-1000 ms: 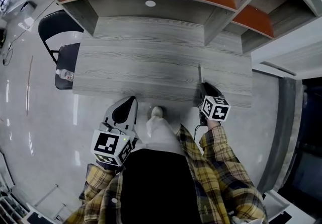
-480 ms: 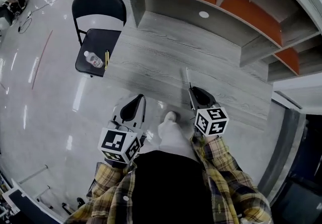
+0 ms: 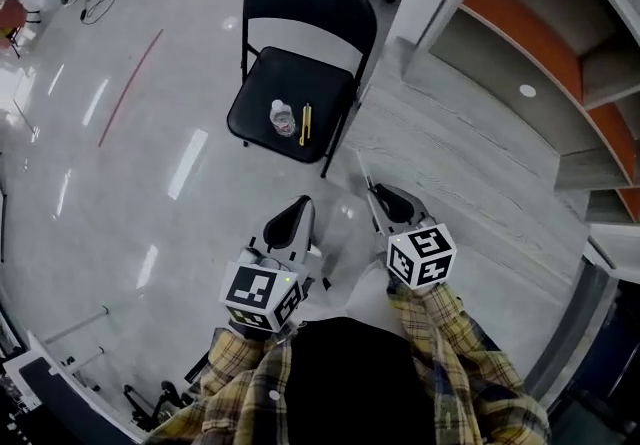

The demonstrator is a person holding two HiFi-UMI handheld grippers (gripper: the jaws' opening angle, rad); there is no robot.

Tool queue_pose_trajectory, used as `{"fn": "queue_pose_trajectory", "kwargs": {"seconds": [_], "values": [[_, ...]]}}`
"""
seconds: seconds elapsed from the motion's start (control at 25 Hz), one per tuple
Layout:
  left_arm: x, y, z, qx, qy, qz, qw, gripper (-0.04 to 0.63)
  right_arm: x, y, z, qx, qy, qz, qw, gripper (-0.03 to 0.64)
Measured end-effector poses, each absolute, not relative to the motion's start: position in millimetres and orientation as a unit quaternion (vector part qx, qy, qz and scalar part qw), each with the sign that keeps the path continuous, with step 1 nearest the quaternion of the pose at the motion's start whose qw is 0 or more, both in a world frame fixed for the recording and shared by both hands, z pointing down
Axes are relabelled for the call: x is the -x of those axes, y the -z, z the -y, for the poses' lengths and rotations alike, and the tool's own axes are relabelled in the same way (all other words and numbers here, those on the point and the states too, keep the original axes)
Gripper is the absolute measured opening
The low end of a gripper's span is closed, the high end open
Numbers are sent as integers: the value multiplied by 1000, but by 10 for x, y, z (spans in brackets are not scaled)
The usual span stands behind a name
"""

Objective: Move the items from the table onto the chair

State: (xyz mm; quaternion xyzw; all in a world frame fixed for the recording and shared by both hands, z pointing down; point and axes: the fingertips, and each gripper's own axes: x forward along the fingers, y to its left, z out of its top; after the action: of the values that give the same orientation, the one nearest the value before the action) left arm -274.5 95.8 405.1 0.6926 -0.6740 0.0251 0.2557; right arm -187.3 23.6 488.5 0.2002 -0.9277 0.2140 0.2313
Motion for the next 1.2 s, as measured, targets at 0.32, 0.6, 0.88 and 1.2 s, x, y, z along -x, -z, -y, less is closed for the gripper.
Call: {"fn": "queue_pose_trajectory", "kwargs": {"seconds": [0.32, 0.6, 0.88, 1.2], "values": [[4162, -4473, -1203, -653, -22, 704, 277, 5, 3730, -5103, -500, -145, -231, 937, 217, 64], [4919, -4952, -1502, -601, -17, 733, 319, 5, 4809, -5802, -476, -172, -278, 920, 217, 64], [5347, -5643, -1664, -553, -5, 752, 357, 5, 5394, -7114, -134, -241, -327, 881, 244, 64], [5695, -6197, -1569, -550, -5, 754, 359, 5, 5930, -8318, 198, -277, -316, 863, 281, 64]]}}
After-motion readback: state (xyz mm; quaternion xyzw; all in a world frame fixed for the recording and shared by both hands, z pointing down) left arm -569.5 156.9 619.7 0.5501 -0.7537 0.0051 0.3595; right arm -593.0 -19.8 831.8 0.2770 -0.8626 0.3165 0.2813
